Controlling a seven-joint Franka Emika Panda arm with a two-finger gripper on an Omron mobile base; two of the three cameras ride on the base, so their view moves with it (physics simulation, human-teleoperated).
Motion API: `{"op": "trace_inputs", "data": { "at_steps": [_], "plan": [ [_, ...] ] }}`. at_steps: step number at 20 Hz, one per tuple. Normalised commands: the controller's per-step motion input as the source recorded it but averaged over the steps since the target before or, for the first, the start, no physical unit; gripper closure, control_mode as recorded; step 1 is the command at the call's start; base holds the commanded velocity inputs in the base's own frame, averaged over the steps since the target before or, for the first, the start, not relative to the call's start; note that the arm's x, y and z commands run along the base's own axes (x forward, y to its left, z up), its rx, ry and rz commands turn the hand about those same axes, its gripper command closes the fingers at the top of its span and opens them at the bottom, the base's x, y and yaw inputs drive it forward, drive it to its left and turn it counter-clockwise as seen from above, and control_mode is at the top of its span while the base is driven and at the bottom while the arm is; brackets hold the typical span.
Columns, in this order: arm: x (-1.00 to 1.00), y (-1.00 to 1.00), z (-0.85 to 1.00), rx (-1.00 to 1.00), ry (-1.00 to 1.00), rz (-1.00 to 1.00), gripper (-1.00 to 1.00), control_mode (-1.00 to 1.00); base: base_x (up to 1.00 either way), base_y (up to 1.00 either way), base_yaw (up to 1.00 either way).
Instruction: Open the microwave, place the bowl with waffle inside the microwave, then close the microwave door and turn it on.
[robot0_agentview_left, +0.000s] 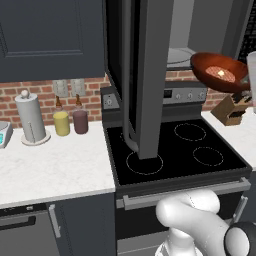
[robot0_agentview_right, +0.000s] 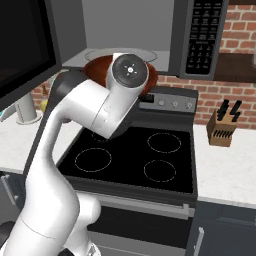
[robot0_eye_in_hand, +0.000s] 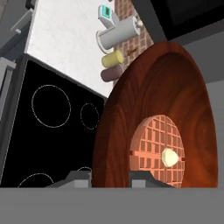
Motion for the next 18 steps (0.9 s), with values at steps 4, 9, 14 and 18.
{"op": "trace_inputs", "data": {
  "at_steps": [4,9,14,18],
  "plan": [
    [0.54,0.41,0.03,0.0,0.06,0.0,1.0,-1.0,0.0,0.0,0.0],
    [0.56,0.32,0.0,-0.01,0.0,0.0,1.0,-1.0,0.0,0.0,0.0],
    [0.61,0.21,0.05,0.0,-0.01,0.0,1.0,-1.0,0.0,0.0,0.0],
    [0.59,0.14,0.2,0.0,0.0,0.0,1.0,-1.0,0.0,0.0,0.0]
  ]
}}
